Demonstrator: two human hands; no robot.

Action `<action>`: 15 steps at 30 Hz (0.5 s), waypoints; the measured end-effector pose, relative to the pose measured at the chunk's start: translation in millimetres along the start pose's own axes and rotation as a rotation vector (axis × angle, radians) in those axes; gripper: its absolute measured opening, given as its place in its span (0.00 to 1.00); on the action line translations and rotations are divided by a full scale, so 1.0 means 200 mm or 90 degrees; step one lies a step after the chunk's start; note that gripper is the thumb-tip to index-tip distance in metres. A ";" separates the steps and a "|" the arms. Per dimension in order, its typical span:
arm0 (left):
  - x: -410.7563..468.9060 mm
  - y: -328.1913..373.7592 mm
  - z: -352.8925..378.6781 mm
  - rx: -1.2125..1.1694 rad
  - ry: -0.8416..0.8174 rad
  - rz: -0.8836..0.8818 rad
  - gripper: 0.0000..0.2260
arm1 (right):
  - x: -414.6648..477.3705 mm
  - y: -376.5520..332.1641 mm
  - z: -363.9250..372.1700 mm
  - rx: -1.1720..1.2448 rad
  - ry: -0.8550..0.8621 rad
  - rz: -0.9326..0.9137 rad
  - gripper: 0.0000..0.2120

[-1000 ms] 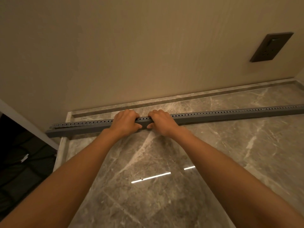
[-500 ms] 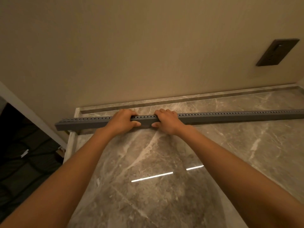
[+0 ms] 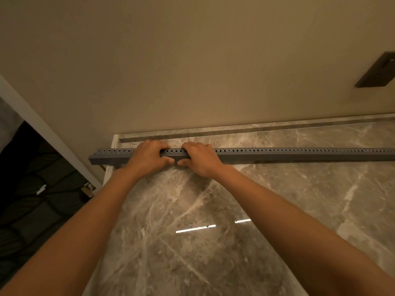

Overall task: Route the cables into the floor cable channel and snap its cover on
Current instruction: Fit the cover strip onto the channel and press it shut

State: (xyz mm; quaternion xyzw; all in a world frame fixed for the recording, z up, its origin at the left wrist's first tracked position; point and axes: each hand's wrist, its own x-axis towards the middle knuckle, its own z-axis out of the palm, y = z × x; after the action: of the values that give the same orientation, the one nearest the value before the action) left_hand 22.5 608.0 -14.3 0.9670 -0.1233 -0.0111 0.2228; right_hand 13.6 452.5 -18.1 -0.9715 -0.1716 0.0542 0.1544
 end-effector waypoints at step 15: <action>-0.03 0.02 0.03 0.016 0.037 0.036 0.10 | 0.01 0.01 -0.02 -0.047 -0.034 -0.019 0.15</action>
State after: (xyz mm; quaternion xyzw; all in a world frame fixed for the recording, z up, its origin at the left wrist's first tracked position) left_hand 15.9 603.0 -19.0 0.9656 -0.1445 0.0250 0.2146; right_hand 16.0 450.7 -14.9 -0.9721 -0.1918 0.0714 0.1149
